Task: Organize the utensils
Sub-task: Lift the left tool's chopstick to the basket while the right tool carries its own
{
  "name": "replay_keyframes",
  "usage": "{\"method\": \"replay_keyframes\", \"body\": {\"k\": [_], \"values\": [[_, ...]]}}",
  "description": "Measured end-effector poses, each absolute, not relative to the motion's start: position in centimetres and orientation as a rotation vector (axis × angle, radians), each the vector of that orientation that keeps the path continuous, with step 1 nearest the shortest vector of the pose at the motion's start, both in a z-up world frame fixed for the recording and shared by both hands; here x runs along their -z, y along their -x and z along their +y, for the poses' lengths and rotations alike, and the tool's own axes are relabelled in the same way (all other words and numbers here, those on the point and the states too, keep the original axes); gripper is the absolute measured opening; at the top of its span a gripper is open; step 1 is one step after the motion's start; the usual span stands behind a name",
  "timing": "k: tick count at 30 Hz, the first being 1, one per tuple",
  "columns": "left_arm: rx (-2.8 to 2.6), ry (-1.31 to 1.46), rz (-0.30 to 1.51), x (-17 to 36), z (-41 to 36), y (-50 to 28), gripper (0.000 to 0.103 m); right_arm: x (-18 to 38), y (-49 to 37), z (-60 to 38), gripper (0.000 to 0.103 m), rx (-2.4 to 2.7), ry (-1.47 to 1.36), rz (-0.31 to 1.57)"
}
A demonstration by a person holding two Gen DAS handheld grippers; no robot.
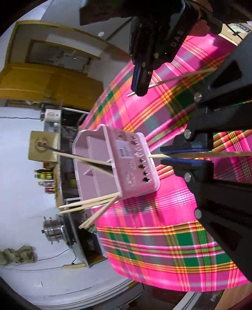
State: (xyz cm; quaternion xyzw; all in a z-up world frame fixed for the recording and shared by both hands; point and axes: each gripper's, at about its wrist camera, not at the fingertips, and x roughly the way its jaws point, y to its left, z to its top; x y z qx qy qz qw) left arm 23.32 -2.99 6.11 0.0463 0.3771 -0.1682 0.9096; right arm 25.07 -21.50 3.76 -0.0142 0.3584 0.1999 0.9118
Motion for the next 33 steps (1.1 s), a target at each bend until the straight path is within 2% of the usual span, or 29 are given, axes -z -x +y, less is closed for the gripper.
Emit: {"method": "replay_keyframes", "body": {"k": [10, 15, 33], "values": [[0.349, -0.059, 0.668, -9.9, -1.7, -21.6, 0.006, -7.2, -23.7, -22.0, 0.005, -0.415, 0.005, 0.644], [0.343, -0.057, 0.664, -9.9, -1.4, -21.4, 0.006, -8.2, -23.1, -22.3, 0.005, -0.431, -0.027, 0.587], [0.355, -0.058, 0.667, -10.2, -1.6, -20.7, 0.006, -8.4, -22.1, -23.0, 0.005, -0.460, -0.034, 0.582]]}}
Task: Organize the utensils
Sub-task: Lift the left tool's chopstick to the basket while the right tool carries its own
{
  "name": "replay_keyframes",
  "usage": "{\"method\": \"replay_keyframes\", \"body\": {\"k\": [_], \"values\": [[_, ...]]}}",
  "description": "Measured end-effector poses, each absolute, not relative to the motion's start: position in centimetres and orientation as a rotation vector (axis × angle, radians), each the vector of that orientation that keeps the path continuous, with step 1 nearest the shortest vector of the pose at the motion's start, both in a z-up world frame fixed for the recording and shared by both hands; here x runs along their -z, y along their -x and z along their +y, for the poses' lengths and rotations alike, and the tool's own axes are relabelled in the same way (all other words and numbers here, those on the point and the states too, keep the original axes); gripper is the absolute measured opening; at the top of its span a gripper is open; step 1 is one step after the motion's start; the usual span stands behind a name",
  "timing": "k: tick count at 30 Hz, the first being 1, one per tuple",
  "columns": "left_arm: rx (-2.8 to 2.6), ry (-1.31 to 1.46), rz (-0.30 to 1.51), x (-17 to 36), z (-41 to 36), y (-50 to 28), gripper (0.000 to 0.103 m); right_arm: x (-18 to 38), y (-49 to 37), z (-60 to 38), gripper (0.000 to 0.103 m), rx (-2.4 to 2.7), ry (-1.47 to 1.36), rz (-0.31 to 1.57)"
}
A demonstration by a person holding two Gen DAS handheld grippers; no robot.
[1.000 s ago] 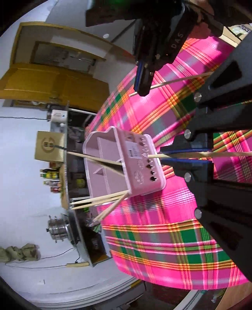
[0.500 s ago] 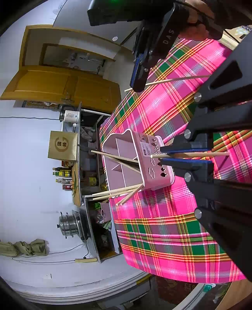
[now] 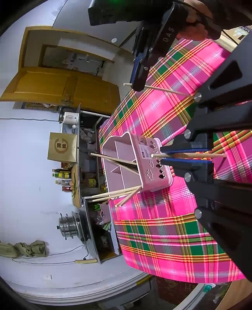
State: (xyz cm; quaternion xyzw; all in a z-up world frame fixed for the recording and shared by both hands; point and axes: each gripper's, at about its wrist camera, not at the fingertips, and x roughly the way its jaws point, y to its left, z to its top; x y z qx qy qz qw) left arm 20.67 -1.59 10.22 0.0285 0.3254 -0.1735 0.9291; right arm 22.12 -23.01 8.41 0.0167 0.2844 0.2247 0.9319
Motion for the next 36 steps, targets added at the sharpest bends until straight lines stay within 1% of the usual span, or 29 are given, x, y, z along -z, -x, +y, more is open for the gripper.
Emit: {"method": "replay_keyframes", "body": {"k": [13, 27, 36], "values": [[0.362, -0.068, 0.667, -10.3, -1.6, -19.2, 0.006, -7.9, -20.2, -23.2, 0.005, -0.462, 0.006, 0.592], [0.354, -0.084, 0.678, -10.9, -1.3, -17.3, 0.006, -8.8, -17.0, -23.2, 0.005, -0.450, 0.094, 0.605], [0.353, -0.081, 0.638, -12.9, -1.2, -17.0, 0.005, -10.4, -16.5, -23.2, 0.005, -0.442, 0.084, 0.543]]}}
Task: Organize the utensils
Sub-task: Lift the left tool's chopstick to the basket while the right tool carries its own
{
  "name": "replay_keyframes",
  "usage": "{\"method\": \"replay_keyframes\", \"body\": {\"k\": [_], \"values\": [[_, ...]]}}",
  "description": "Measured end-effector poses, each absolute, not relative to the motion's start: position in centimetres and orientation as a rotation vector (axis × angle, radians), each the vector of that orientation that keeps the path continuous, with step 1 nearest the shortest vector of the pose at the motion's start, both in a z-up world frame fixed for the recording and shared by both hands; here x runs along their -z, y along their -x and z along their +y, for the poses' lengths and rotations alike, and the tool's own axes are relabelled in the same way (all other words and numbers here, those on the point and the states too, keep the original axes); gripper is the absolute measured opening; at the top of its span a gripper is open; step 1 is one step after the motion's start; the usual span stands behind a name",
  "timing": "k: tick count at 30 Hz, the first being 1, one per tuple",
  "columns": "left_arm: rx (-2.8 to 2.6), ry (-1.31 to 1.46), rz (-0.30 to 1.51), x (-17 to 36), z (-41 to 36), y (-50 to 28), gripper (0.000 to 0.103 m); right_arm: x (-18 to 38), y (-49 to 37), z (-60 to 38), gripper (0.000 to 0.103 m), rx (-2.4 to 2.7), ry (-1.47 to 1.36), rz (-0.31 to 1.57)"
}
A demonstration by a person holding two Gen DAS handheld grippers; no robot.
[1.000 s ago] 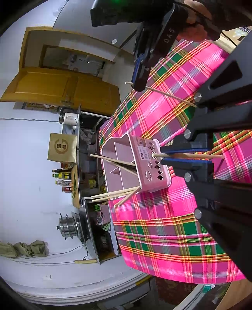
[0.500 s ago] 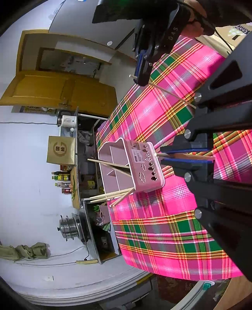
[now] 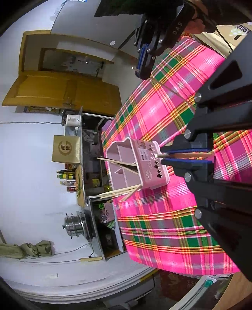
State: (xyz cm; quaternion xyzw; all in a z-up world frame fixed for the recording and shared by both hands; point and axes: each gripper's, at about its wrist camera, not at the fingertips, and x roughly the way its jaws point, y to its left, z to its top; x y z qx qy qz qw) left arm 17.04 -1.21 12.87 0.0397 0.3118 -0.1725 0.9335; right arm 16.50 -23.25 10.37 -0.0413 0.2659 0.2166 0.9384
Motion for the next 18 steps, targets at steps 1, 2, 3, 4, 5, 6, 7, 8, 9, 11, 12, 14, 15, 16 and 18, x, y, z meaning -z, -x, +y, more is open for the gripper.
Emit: {"method": "replay_keyframes", "body": {"k": [1, 2, 3, 4, 5, 6, 7, 8, 9, 11, 12, 14, 15, 16, 18], "values": [[0.353, -0.080, 0.632, -13.2, -1.2, -17.1, 0.005, -10.7, -16.6, -23.2, 0.005, -0.443, 0.076, 0.532], [0.353, -0.078, 0.626, -13.4, -1.2, -17.2, 0.005, -11.0, -16.7, -23.1, 0.005, -0.444, 0.070, 0.521], [0.354, -0.076, 0.618, -13.6, -1.2, -17.2, 0.005, -11.4, -16.8, -23.1, 0.005, -0.450, 0.059, 0.505], [0.354, -0.072, 0.612, -13.9, -1.1, -17.4, 0.005, -11.7, -16.9, -23.0, 0.005, -0.454, 0.050, 0.494], [0.353, -0.068, 0.605, -14.2, -1.1, -17.5, 0.005, -12.2, -17.1, -22.9, 0.005, -0.456, 0.037, 0.476], [0.351, -0.065, 0.599, -14.5, -1.0, -17.7, 0.005, -12.6, -17.2, -22.8, 0.005, -0.458, 0.029, 0.463], [0.347, -0.063, 0.594, -14.8, -1.0, -18.0, 0.005, -12.9, -17.4, -22.6, 0.005, -0.460, 0.022, 0.452], [0.343, -0.060, 0.587, -15.2, -0.9, -18.3, 0.005, -13.4, -17.6, -22.5, 0.005, -0.465, 0.011, 0.437], [0.340, -0.058, 0.578, -15.5, -0.9, -18.5, 0.005, -13.8, -17.9, -22.4, 0.005, -0.466, 0.002, 0.422], [0.333, -0.049, 0.557, -16.4, -0.7, -19.0, 0.005, -14.6, -18.3, -22.2, 0.005, -0.469, -0.013, 0.394], [0.329, -0.045, 0.546, -16.8, -0.6, -19.2, 0.005, -15.0, -18.6, -22.2, 0.005, -0.469, -0.022, 0.383], [0.319, -0.030, 0.526, -17.7, -0.3, -20.0, 0.005, -15.8, -19.3, -22.0, 0.005, -0.469, -0.036, 0.359], [0.316, -0.022, 0.518, -18.0, -0.1, -20.3, 0.005, -16.2, -19.5, -21.9, 0.005, -0.469, -0.040, 0.350], [0.311, -0.016, 0.507, -18.4, 0.0, -20.7, 0.005, -16.5, -19.9, -21.8, 0.005, -0.469, -0.047, 0.341], [0.303, -0.008, 0.486, -19.1, 0.2, -21.3, 0.005, -17.0, -20.5, -21.7, 0.005, -0.471, -0.056, 0.328]]}}
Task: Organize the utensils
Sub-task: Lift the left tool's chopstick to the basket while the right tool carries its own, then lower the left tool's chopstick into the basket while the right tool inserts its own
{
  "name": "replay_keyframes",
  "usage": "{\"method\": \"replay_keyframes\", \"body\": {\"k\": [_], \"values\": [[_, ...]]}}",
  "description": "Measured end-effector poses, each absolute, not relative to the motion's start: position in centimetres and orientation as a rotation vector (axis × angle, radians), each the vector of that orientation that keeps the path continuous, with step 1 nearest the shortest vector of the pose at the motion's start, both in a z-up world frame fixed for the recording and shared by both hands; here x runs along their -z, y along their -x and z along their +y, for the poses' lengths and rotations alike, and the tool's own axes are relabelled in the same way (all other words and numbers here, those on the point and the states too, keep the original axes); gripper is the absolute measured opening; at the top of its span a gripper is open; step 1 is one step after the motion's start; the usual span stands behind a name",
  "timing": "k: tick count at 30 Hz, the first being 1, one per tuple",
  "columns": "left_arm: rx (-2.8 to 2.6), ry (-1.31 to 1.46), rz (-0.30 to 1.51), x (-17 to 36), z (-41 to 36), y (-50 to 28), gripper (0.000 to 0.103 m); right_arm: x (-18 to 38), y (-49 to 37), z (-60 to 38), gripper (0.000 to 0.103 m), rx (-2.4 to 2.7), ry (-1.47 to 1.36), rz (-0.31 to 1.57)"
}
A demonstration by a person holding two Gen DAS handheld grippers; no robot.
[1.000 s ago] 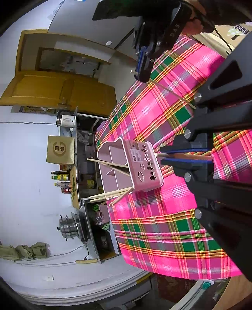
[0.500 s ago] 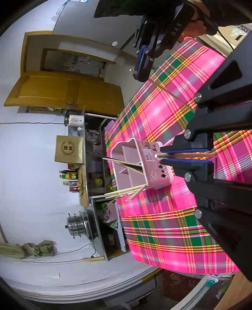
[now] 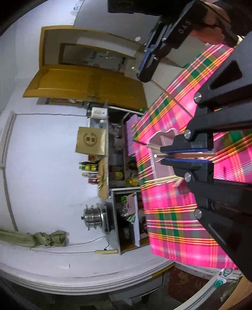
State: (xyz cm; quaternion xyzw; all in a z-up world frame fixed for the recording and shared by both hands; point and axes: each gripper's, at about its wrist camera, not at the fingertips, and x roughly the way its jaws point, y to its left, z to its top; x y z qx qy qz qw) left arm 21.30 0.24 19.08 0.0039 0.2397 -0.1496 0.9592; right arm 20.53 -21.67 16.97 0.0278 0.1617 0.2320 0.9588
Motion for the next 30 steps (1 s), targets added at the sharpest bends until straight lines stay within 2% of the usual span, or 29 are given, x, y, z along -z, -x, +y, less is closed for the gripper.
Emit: {"method": "replay_keyframes", "body": {"k": [16, 30], "values": [[0.280, 0.005, 0.432, -19.8, 0.6, -28.1, 0.005, -17.2, -27.1, -19.3, 0.005, -0.468, -0.094, 0.295], [0.281, 0.000, 0.502, -14.9, 0.1, -31.6, 0.005, -12.0, -31.3, -17.4, 0.005, -0.471, -0.083, 0.371]]}}
